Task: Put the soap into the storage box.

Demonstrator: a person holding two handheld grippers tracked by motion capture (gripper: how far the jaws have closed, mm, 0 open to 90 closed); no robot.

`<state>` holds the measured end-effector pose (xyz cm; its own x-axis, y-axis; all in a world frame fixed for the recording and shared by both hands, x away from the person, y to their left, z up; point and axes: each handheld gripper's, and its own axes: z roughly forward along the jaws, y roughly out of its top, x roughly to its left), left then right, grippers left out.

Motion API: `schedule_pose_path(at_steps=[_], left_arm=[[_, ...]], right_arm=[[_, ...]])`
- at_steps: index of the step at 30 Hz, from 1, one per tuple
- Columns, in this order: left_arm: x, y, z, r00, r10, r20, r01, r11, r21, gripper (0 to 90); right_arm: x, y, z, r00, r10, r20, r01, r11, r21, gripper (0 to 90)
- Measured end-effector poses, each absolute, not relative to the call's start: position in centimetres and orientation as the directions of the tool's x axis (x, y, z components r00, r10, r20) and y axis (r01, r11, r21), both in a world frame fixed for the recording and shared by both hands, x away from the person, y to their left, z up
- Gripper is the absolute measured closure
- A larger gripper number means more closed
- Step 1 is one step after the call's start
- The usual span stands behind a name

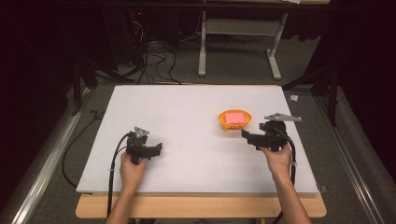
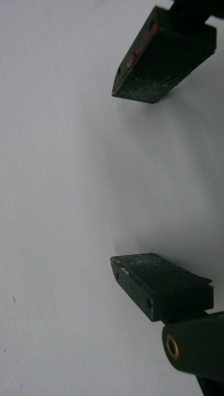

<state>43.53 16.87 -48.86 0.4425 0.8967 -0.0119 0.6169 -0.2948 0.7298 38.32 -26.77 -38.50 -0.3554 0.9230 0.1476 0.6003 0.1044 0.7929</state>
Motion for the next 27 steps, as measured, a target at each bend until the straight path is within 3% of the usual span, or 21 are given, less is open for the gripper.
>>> schedule_pose_path(at_steps=[27], left_arm=[[43.5, 16.9, -48.9, 0.443, 0.897, -0.011, 0.617, -0.295, 0.73, 16.6]], right_arm=[[36.3, -26.5, -40.8, -0.377, 0.909, 0.179, 0.611, 0.099, 0.786, 18.3]])
